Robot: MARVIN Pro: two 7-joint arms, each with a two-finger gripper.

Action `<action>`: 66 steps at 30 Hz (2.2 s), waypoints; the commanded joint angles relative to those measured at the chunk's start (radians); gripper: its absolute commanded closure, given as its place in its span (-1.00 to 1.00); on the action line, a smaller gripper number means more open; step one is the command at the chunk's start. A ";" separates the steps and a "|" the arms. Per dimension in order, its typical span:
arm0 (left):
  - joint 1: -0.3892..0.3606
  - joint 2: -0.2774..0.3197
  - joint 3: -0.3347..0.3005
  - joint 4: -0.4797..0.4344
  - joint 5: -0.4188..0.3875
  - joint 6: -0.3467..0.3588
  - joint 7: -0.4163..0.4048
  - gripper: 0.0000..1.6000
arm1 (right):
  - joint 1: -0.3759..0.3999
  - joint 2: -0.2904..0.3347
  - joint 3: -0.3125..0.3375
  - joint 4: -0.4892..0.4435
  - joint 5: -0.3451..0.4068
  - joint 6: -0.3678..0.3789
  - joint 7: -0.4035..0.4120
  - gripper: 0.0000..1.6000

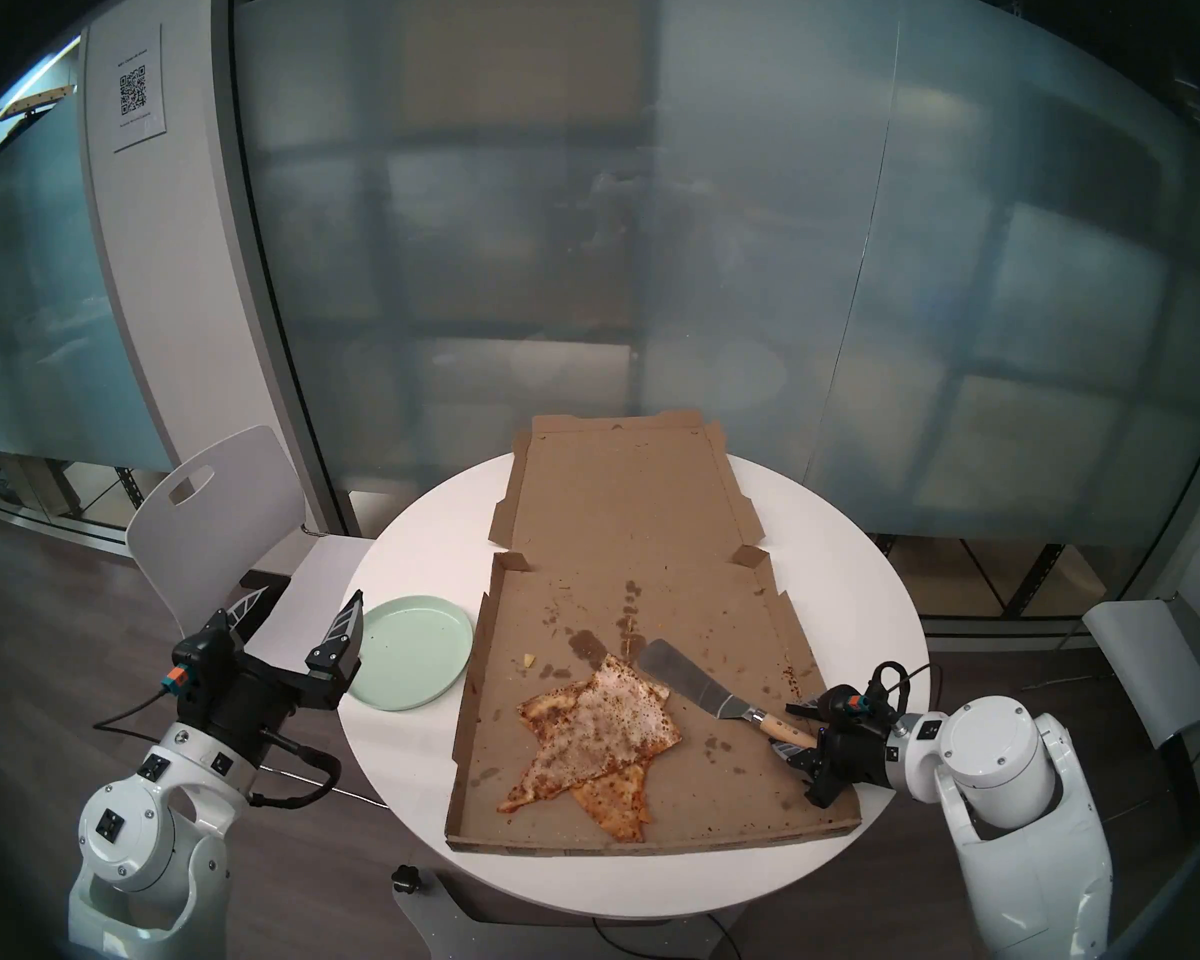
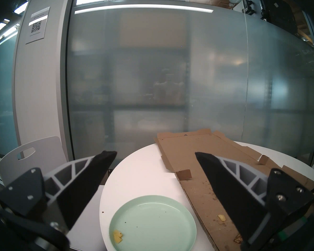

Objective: Put pizza slice onto the plate

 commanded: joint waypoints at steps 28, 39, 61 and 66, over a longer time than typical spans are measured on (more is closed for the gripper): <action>0.002 0.000 0.002 -0.020 -0.003 -0.004 0.001 -1.00 | -0.014 0.026 0.076 -0.068 0.047 -0.016 0.082 1.00; 0.003 0.006 0.002 -0.019 -0.004 0.002 -0.002 -1.00 | -0.042 0.029 0.128 -0.051 0.061 -0.060 0.114 1.00; 0.007 0.238 -0.072 0.136 -0.071 0.123 -0.349 -1.00 | -0.080 0.012 0.188 -0.047 0.078 -0.113 0.139 1.00; -0.011 0.277 -0.048 0.168 -0.056 0.139 -0.405 -1.00 | -0.094 0.007 0.207 -0.057 0.082 -0.119 0.146 1.00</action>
